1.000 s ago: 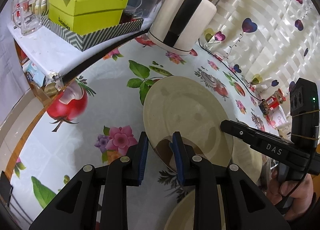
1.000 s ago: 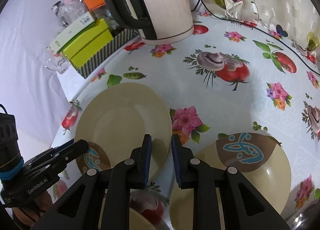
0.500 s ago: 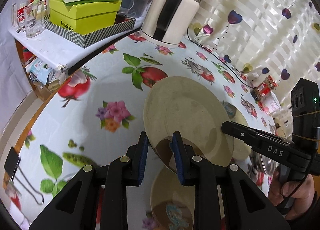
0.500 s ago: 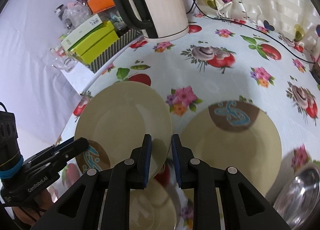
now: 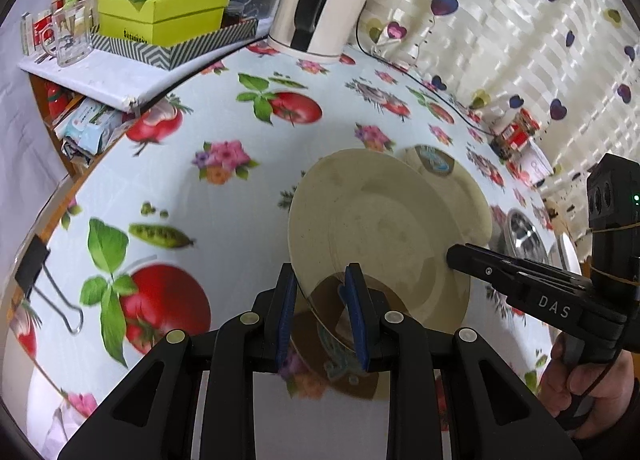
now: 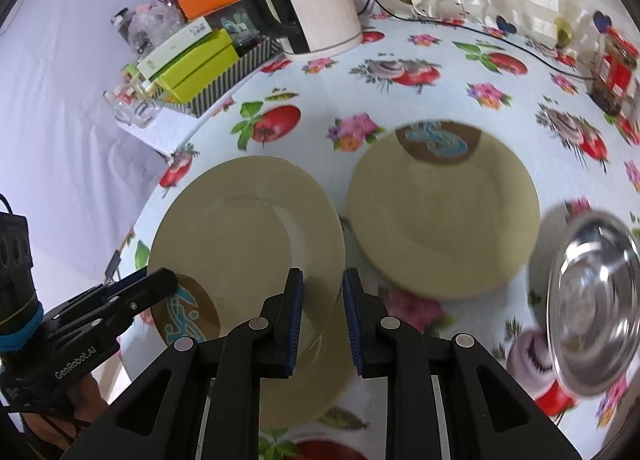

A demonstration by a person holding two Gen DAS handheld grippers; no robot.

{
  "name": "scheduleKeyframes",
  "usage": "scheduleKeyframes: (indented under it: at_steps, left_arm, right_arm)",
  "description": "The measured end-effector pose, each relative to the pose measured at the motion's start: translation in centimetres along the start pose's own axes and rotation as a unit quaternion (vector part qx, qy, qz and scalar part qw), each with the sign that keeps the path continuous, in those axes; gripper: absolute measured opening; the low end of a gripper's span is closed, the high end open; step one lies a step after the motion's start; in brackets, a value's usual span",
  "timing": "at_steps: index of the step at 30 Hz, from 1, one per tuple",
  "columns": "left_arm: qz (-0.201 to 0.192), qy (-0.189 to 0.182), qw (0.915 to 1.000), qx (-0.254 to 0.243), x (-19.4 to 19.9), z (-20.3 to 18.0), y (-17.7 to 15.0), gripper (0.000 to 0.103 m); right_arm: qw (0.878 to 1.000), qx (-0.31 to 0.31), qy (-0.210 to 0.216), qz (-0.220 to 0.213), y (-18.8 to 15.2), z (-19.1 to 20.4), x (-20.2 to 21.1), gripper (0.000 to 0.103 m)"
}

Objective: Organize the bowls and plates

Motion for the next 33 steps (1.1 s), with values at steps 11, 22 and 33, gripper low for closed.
scheduleKeyframes:
  at_steps: [11, 22, 33]
  left_arm:
    - [0.018, 0.001, 0.9998, -0.004, -0.6, 0.0, -1.8, 0.026]
    - [0.024, 0.000, 0.9997, -0.007, -0.7, 0.0, -2.6, 0.026]
    - [0.024, 0.010, 0.9996, -0.014, -0.5, 0.0, -2.9, 0.026]
  right_arm:
    - [1.000, -0.007, -0.010, 0.016, -3.0, -0.3, -0.3, 0.021]
    - [0.999, 0.001, -0.026, 0.025, -3.8, -0.3, -0.7, 0.022]
    - [0.999, 0.010, -0.034, 0.027, -4.2, 0.0, -0.8, 0.024]
Point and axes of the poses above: each gripper's, at about its wrist camera, not at the fingertips, and x roughly against the way its jaws point, z to its left, y to its top, the point moved 6 cm from there along -x, roughly the way its jaws point, and after that the axes turned 2 degrees about x, right-handed, at the moved point
